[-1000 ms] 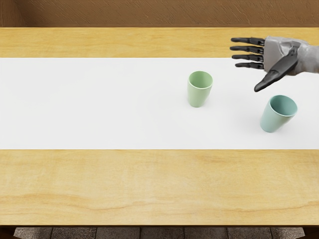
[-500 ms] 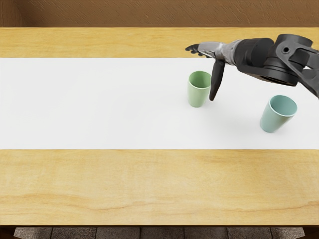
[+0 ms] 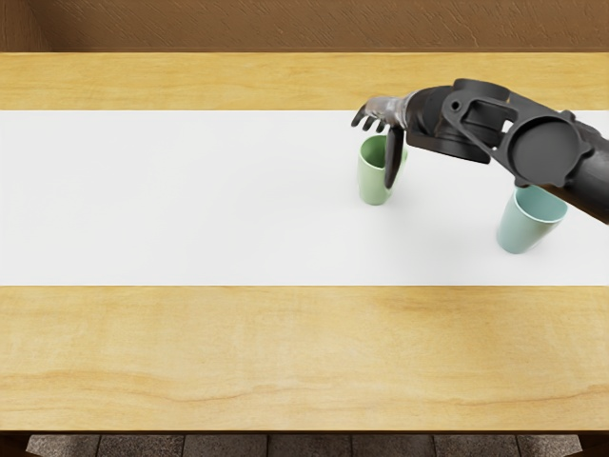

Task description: Pick up cup and place in cup with right hand

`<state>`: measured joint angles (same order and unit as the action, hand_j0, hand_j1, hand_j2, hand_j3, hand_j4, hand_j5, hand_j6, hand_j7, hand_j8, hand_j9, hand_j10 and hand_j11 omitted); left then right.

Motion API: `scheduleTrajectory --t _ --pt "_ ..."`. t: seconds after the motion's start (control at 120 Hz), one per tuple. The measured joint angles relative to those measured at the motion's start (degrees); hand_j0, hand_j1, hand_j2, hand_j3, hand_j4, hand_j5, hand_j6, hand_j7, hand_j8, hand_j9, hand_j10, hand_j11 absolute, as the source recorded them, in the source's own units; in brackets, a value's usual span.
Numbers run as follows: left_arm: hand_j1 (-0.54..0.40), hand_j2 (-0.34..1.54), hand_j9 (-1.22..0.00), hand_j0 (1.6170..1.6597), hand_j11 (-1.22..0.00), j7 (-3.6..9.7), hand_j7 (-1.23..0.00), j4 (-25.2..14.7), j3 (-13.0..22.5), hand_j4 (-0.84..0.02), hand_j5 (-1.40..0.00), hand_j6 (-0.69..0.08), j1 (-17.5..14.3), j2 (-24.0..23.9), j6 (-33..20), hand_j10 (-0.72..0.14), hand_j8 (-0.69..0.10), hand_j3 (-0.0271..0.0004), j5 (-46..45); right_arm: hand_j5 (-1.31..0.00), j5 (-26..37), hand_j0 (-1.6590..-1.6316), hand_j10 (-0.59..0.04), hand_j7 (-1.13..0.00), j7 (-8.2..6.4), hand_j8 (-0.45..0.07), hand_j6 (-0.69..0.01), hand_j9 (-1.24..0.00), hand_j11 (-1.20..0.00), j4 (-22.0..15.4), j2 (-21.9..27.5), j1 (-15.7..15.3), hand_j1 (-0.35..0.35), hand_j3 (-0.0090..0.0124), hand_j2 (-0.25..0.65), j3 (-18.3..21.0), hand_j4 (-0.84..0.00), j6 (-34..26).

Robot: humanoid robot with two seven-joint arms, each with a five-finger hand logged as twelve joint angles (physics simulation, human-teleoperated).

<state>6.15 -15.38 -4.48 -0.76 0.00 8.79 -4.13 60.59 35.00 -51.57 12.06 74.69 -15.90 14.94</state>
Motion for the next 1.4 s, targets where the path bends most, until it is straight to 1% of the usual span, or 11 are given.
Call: scheduleTrajectory --t 0.35,0.475,0.5,0.517,0.542,0.55,0.567,0.592,0.65,1.183,1.4 --pt "0.349 0.0 0.0 1.6581 0.0 0.0 0.0 0.0 0.0 0.0 0.0 0.0 0.0 0.0 0.0 0.0 0.0 0.0 0.0 -0.4 0.0 -1.658 -0.315 -0.41 0.0 -0.319 -0.317 -0.41 -0.41 0.3 -0.8 -1.6 0.025 0.0 -0.061 0.3 -0.317 -2.6" --pt "0.349 0.0 0.0 1.6581 0.0 0.0 0.0 0.0 0.0 0.0 0.0 0.0 0.0 0.0 0.0 0.0 0.0 -0.0001 0.0 -0.45 0.1 -1.6581 -0.319 -0.46 0.0 -0.274 -0.355 -0.46 -0.46 0.2 -0.9 -2.0 0.07 0.0007 -0.065 0.3 -0.369 -2.8" --pt "0.349 0.0 0.0 1.6581 0.0 0.0 0.0 0.0 0.0 0.0 0.0 0.0 0.0 0.0 0.0 0.0 0.0 -0.0001 0.0 -0.46 0.0 -1.6581 -0.316 -0.47 0.0 -0.267 -0.367 -0.47 -0.47 0.1 -0.9 -2.0 0.083 -0.0006 -0.062 0.3 -0.38 -2.8" --pt "0.349 0.0 0.0 1.6581 0.0 0.0 0.0 0.0 0.0 0.0 0.0 0.0 0.0 0.0 0.0 0.0 0.0 -0.0001 0.0 -0.47 -0.1 -1.6581 -0.3 -0.48 0.0 -0.26 -0.348 -0.49 -0.48 0.1 -0.9 -2.0 0.091 0.001 -0.061 0.3 -0.384 -2.8" --pt "0.349 0.0 0.0 1.6581 0.0 0.0 0.0 0.0 0.0 0.0 0.0 0.0 0.0 0.0 0.0 0.0 0.0 -0.0001 0.0 -0.48 -0.2 -1.6579 -0.283 -0.49 0.0 -0.247 -0.347 -0.5 -0.49 0.1 -0.9 -2.0 0.102 -0.0012 -0.054 0.3 -0.393 -2.8" --pt "0.349 0.0 0.0 1.6581 0.0 0.0 0.0 0.0 0.0 0.0 0.0 0.0 0.0 0.0 0.0 0.0 0.0 -0.0001 0.0 -0.49 -0.2 -1.6579 -0.291 -0.5 0.0 -0.244 -0.335 -0.5 -0.5 0.1 -0.9 -2.0 0.105 0.0007 -0.05 0.3 -0.396 -2.8" --pt "0.349 0.0 0.0 1.6581 0.0 0.0 0.0 0.0 0.0 0.0 0.0 0.0 0.0 0.0 0.0 0.0 0.0 -0.0001 0.0 -0.5 -0.3 -1.658 -0.275 -0.5 0.01 -0.234 -0.327 -0.51 -0.51 0.1 -0.9 -2.0 0.113 0.0011 -0.043 0.2 -0.399 -2.7" --pt "0.349 0.0 0.0 1.6581 0.0 0.0 0.0 0.0 0.0 0.0 0.0 0.0 0.0 0.0 0.0 0.0 0.0 -0.0001 0.0 -0.51 -0.3 -1.6576 -0.282 -0.52 0.01 -0.238 -0.343 -0.53 -0.52 0.0 -0.9 -2.0 0.119 -0.0001 -0.029 0.2 -0.41 -2.7" --pt "0.349 0.0 0.0 1.6581 0.0 0.0 0.0 0.0 0.0 0.0 0.0 0.0 0.0 0.0 0.0 0.0 0.0 -0.0001 0.0 -0.54 -0.4 -1.6568 -0.271 -0.54 0.01 -0.227 -0.333 -0.55 -0.55 0.0 -0.9 -2.0 0.129 0.0008 -0.002 0.1 -0.423 -2.6" --pt "0.349 0.0 0.0 1.6581 0.0 0.0 0.0 0.0 0.0 0.0 0.0 0.0 0.0 0.0 0.0 0.0 0.0 0.0 0.0 -0.63 -6.1 -1.6534 -0.287 -0.6 0.01 -0.24 -0.378 -0.62 -0.61 -5.4 7.7 1.7 0.055 -0.0001 -0.095 -5.7 -0.44 5.7" --pt "0.349 0.0 0.0 1.6581 0.0 0.0 0.0 0.0 0.0 0.0 0.0 0.0 0.0 0.0 0.0 0.0 0.0 0.0 0.0 -0.65 -8.8 -1.6547 -0.269 -0.62 0.02 -0.23 -0.365 -0.65 -0.63 -10.8 14.5 4.5 0.084 -0.0002 -0.021 -5.9 -0.444 9.1"
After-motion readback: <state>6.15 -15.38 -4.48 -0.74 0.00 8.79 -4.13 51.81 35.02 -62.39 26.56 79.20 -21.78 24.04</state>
